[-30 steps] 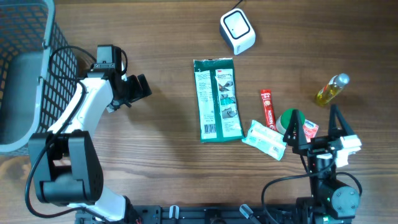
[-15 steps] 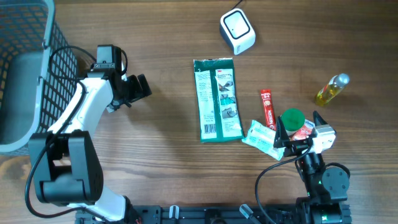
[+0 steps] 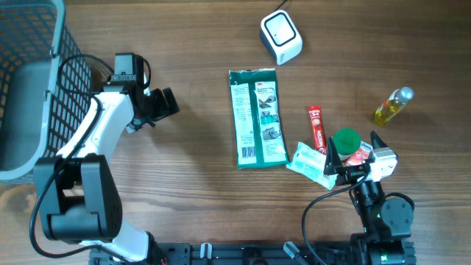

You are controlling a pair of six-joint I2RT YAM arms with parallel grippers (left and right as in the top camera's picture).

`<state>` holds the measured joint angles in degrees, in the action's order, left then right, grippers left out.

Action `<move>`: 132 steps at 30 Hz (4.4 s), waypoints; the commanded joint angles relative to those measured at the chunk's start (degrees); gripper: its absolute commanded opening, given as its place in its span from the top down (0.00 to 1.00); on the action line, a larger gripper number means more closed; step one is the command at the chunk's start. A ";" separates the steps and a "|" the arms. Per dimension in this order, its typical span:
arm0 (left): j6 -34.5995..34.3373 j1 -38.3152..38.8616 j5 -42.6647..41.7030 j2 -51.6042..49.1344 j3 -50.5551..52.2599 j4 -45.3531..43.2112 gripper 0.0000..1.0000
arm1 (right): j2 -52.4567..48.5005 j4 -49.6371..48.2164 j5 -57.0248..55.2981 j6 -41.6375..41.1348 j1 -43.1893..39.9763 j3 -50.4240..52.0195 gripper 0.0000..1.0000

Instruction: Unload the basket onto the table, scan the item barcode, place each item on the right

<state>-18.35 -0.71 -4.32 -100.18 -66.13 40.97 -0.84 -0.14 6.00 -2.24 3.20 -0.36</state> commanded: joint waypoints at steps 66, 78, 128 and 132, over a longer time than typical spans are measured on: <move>-0.31 4.81 -3.54 99.60 62.66 -62.18 0.00 | 0.59 -0.24 0.70 0.72 -0.28 0.07 0.00; 0.17 4.07 -2.16 100.02 65.81 -40.48 0.00 | 0.59 -0.24 0.70 0.72 -0.28 0.07 0.00; 11.32 4.07 -2.21 99.91 65.81 -37.05 0.00 | 0.59 -0.24 0.70 0.72 -0.28 0.07 0.00; 11.32 4.07 -2.21 99.91 65.81 -37.05 0.00 | 0.59 -0.24 0.70 0.72 -0.28 0.07 0.00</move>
<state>-8.14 3.68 -6.70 -0.78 -0.43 3.38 -0.78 -0.16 6.00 -2.24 3.20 -0.36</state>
